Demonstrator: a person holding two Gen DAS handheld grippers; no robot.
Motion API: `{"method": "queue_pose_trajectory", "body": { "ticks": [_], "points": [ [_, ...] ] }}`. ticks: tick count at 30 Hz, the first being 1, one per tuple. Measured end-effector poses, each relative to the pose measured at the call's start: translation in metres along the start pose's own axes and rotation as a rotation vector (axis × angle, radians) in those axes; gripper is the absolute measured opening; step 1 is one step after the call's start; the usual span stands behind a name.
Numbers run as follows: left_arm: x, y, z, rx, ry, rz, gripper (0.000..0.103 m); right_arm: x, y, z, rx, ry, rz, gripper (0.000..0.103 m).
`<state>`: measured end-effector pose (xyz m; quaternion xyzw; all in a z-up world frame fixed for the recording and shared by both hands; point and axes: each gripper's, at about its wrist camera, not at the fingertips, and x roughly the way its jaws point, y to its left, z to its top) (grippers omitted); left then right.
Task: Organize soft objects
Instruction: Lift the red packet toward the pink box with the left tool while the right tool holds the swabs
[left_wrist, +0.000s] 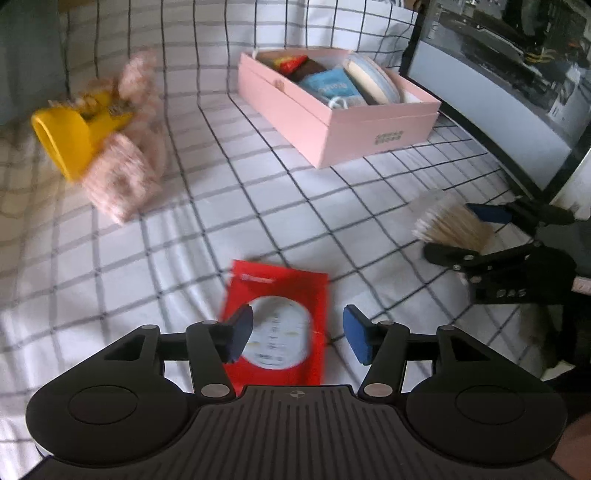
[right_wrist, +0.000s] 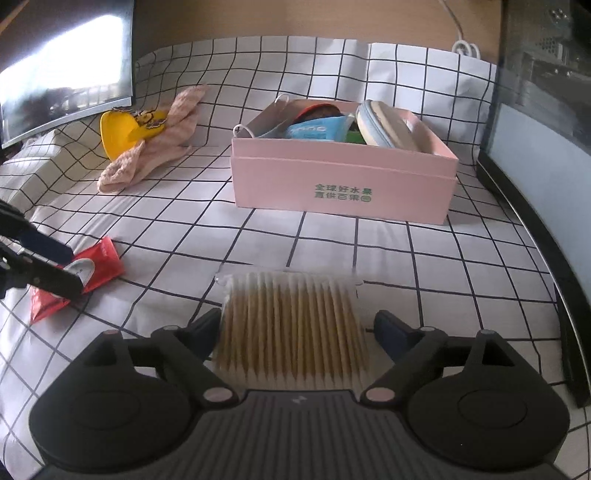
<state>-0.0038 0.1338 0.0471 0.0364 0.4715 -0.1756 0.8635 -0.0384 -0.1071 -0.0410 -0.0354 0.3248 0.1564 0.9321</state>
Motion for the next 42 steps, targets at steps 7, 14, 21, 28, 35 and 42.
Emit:
{"method": "queue_pose_trajectory", "body": {
  "ticks": [7, 14, 21, 28, 35, 42],
  "points": [
    [0.005, 0.014, -0.005, -0.042, 0.050, -0.019, 0.064, 0.003, 0.000, 0.001, 0.004, 0.000, 0.002, 0.092],
    [0.013, -0.004, -0.003, 0.014, 0.069, -0.038, 0.092, 0.003, -0.002, 0.001, 0.001, -0.001, 0.005, 0.092],
    [0.013, 0.004, 0.001, 0.003, 0.067, 0.025, 0.082, 0.004, -0.001, 0.001, -0.003, 0.004, 0.012, 0.096],
    [0.017, 0.002, 0.002, 0.033, 0.082, 0.025, 0.088, 0.005, 0.000, 0.002, -0.006, 0.006, 0.016, 0.097],
    [0.014, -0.005, 0.001, 0.030, 0.073, 0.095, 0.069, 0.005, 0.001, 0.002, -0.009, 0.012, 0.019, 0.097],
    [0.010, -0.004, 0.002, 0.002, 0.078, 0.079, 0.061, -0.002, 0.000, 0.010, -0.055, 0.077, 0.067, 0.073]
  ]
}}
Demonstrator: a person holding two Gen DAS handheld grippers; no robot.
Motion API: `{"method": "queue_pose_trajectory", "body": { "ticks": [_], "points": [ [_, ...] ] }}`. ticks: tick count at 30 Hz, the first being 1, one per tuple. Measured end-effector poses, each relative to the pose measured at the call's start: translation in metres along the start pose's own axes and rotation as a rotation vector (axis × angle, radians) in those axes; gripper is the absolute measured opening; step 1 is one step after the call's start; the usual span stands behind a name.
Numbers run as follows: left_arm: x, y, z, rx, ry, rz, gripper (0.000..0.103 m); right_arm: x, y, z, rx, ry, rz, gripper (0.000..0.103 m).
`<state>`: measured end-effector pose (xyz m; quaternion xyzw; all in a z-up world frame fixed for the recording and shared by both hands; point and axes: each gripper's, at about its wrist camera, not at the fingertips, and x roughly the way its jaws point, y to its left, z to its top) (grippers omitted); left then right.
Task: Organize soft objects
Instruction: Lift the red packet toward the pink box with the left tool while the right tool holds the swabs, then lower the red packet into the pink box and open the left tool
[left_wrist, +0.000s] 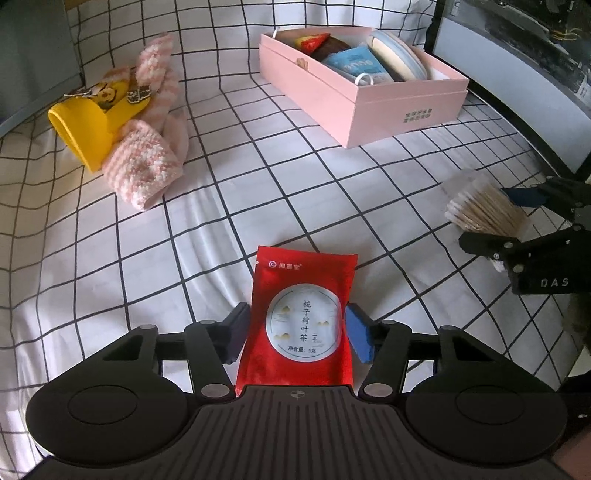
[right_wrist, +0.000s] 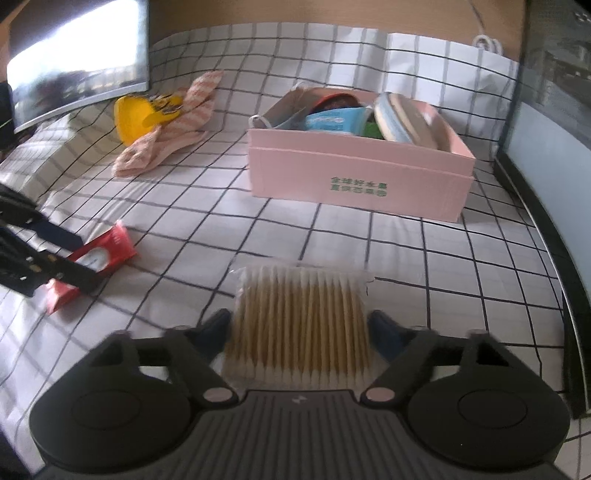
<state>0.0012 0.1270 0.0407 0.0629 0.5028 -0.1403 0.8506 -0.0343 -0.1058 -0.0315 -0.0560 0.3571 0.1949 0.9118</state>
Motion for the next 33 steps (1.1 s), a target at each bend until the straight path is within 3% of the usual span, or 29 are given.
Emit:
{"method": "queue_pose_trajectory", "body": {
  "ticks": [3, 9, 18, 22, 26, 28, 31, 33],
  "points": [
    [-0.001, -0.003, -0.002, 0.010, -0.003, -0.002, 0.061, -0.009, 0.000, 0.005, -0.011, 0.027, 0.035, 0.071],
    [-0.004, -0.006, -0.003, 0.018, -0.010, -0.031, 0.058, -0.050, 0.000, 0.017, -0.030, -0.042, 0.057, 0.071],
    [-0.026, -0.031, 0.017, 0.094, -0.066, -0.080, 0.056, -0.089, -0.014, 0.014, -0.021, -0.112, -0.004, 0.071],
    [-0.049, -0.039, 0.060, 0.092, -0.148, -0.154, 0.057, -0.100, -0.023, 0.004, -0.004, -0.126, -0.038, 0.071],
    [-0.057, -0.044, 0.124, 0.064, -0.248, -0.216, 0.057, -0.107, -0.032, -0.002, 0.043, -0.136, -0.067, 0.071],
    [-0.047, -0.044, 0.155, 0.023, -0.282, -0.256, 0.058, -0.109, -0.036, -0.004, 0.066, -0.142, -0.089, 0.071],
    [-0.017, -0.048, 0.193, -0.014, -0.326, -0.255, 0.063, -0.114, -0.037, -0.006, 0.085, -0.148, -0.117, 0.071],
    [0.012, -0.049, 0.210, -0.019, -0.300, -0.293, 0.068, -0.118, -0.037, -0.009, 0.087, -0.143, -0.124, 0.071]
  ]
}}
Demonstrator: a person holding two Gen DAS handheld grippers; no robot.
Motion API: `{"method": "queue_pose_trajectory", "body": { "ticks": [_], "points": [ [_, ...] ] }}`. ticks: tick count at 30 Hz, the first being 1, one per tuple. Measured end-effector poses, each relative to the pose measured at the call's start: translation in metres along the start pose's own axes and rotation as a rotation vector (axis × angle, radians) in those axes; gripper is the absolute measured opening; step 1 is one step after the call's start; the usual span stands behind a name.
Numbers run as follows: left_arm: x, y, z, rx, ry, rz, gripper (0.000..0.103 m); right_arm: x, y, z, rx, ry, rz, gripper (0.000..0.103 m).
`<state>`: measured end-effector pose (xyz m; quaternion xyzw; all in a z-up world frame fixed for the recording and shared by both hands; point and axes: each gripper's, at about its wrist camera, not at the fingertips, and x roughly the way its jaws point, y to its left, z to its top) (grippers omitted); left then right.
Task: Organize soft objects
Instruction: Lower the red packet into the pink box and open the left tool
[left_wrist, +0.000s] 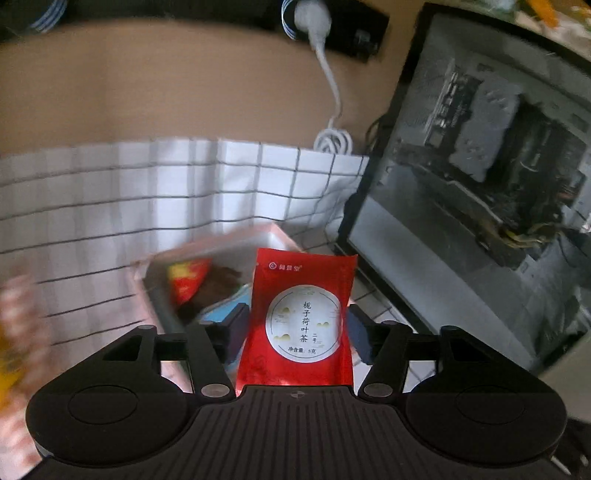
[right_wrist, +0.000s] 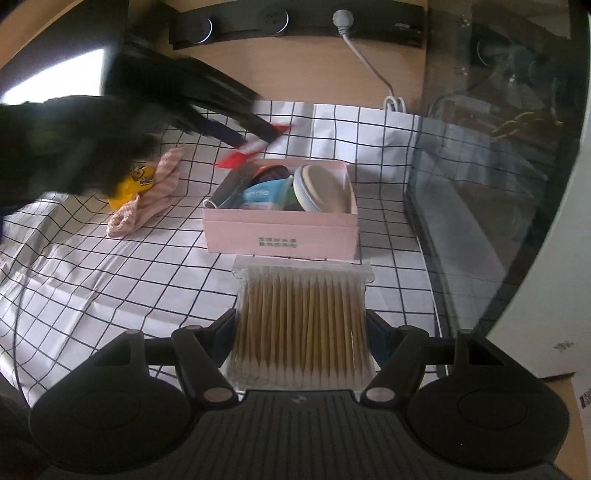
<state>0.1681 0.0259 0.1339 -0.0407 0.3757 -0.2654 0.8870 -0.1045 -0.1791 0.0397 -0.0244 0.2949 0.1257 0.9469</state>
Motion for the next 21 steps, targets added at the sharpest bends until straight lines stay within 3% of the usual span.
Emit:
{"method": "queue_pose_trajectory", "body": {
  "ticks": [3, 4, 6, 12, 16, 21],
  "points": [
    [0.052, 0.014, -0.003, -0.062, 0.113, 0.049, 0.069, -0.003, 0.000, -0.006, -0.008, 0.023, -0.001, 0.071],
    [0.063, 0.017, -0.008, -0.070, 0.133, 0.089, 0.076, -0.003, -0.001, -0.009, -0.016, 0.030, -0.005, 0.071],
    [0.065, 0.020, -0.015, -0.086, 0.107, 0.116, 0.070, -0.003, -0.002, -0.013, -0.032, 0.040, -0.016, 0.071],
    [0.011, 0.035, -0.028, -0.204, -0.059, 0.075, 0.070, 0.007, -0.017, 0.002, -0.001, 0.035, -0.010, 0.071],
    [-0.040, 0.046, -0.046, -0.318, -0.180, 0.047, 0.070, 0.018, -0.023, 0.048, 0.030, -0.036, 0.050, 0.071],
    [-0.081, 0.055, -0.090, -0.418, -0.227, 0.059, 0.070, 0.058, -0.012, 0.118, 0.010, -0.131, 0.056, 0.071]
  ]
}}
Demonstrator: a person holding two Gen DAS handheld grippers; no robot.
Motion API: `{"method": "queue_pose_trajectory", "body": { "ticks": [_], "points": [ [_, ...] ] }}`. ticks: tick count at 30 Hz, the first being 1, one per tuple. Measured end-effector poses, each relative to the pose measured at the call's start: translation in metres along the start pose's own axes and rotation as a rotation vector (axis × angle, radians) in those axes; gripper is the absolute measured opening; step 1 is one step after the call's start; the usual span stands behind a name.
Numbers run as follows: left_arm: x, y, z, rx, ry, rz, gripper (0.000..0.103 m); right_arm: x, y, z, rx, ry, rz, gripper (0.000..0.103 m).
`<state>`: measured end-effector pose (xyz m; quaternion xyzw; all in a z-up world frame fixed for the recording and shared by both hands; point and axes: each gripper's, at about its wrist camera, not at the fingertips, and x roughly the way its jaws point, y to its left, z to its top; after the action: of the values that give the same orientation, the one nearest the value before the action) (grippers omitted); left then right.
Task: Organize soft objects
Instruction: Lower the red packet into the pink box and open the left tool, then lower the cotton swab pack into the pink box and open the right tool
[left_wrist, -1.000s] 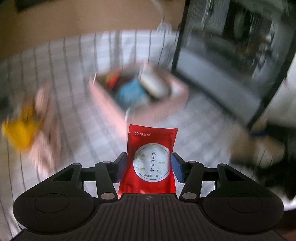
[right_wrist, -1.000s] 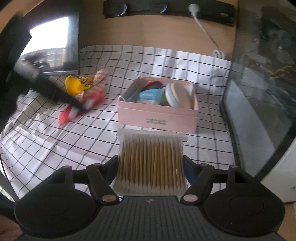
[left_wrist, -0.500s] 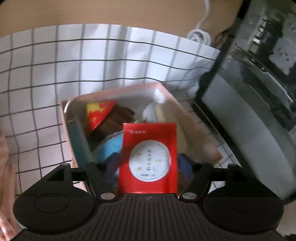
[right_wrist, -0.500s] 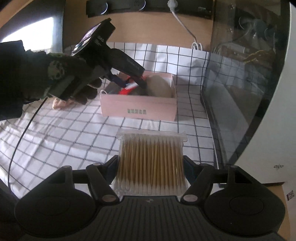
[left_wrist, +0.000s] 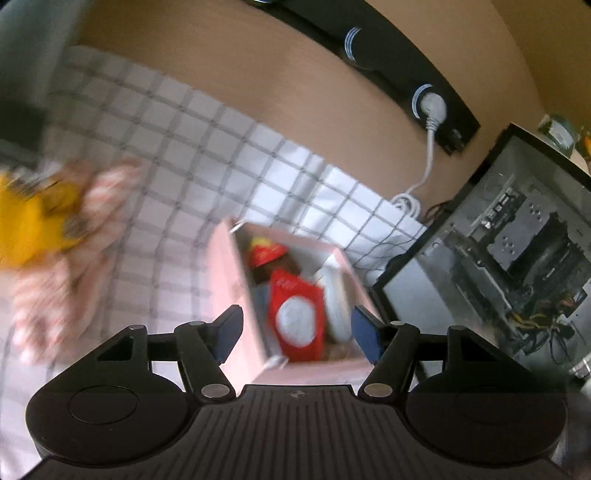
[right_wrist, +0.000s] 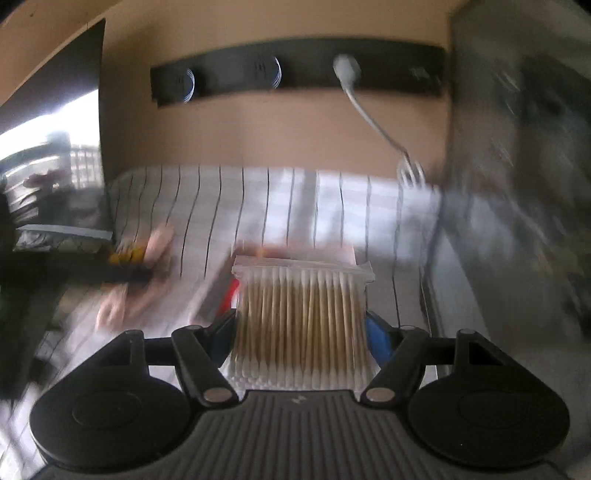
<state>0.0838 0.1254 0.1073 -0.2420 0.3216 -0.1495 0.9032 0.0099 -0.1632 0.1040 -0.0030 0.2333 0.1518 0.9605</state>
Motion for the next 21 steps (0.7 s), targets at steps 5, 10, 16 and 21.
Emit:
{"method": "queue_pose_trajectory", "body": {
  "ticks": [5, 10, 16, 21],
  "points": [
    [-0.039, 0.047, -0.046, -0.166, 0.016, 0.106, 0.069, 0.097, 0.012, 0.043, 0.110, 0.017, 0.066, 0.071],
    [-0.091, 0.093, -0.067, -0.264, -0.027, 0.268, 0.069, 0.198, 0.022, 0.039, 0.159, 0.162, 0.038, 0.071],
    [-0.145, 0.136, -0.078, -0.330, -0.047, 0.397, 0.069, 0.213, 0.060, 0.024, -0.078, 0.116, -0.084, 0.080],
    [-0.174, 0.155, -0.068, -0.351, -0.076, 0.374, 0.069, 0.201, 0.065, 0.017, -0.152, 0.115, -0.086, 0.083]
  ]
}}
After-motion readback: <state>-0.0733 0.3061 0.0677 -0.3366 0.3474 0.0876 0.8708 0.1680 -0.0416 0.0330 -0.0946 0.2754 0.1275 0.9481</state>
